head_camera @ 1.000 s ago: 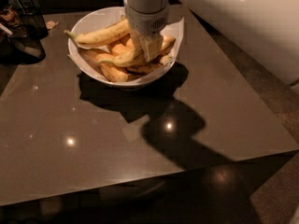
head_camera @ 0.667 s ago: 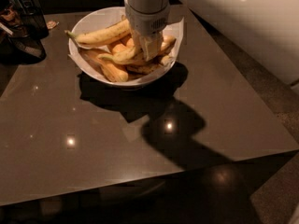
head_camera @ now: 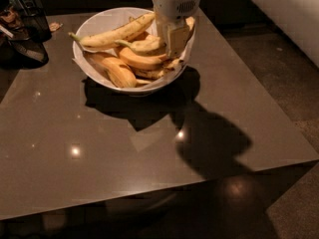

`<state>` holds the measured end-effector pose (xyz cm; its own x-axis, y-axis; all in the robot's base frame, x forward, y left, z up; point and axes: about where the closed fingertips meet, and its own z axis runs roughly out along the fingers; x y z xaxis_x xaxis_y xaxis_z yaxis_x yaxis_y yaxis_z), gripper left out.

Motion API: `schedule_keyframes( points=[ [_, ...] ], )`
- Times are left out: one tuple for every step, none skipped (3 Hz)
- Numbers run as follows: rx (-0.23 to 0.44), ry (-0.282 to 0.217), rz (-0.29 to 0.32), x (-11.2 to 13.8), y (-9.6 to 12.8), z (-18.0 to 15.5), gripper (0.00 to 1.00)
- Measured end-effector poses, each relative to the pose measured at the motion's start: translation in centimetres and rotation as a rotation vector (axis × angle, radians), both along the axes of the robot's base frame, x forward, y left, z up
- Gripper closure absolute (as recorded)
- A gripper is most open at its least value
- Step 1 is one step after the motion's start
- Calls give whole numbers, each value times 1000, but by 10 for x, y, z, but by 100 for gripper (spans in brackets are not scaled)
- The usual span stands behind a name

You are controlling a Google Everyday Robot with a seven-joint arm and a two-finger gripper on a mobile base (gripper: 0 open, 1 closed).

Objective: Pick banana from white bowl

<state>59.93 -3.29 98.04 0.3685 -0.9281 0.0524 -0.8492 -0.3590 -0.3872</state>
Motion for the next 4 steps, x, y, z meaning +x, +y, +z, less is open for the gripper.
schedule_keyframes(
  points=[
    [1,3,6,-3,2,3,100],
    [29,26,43,-35,12,19,100],
    [86,32,154,-77,31,39,100],
    [101,23,163,-79,35,43,100]
  ],
)
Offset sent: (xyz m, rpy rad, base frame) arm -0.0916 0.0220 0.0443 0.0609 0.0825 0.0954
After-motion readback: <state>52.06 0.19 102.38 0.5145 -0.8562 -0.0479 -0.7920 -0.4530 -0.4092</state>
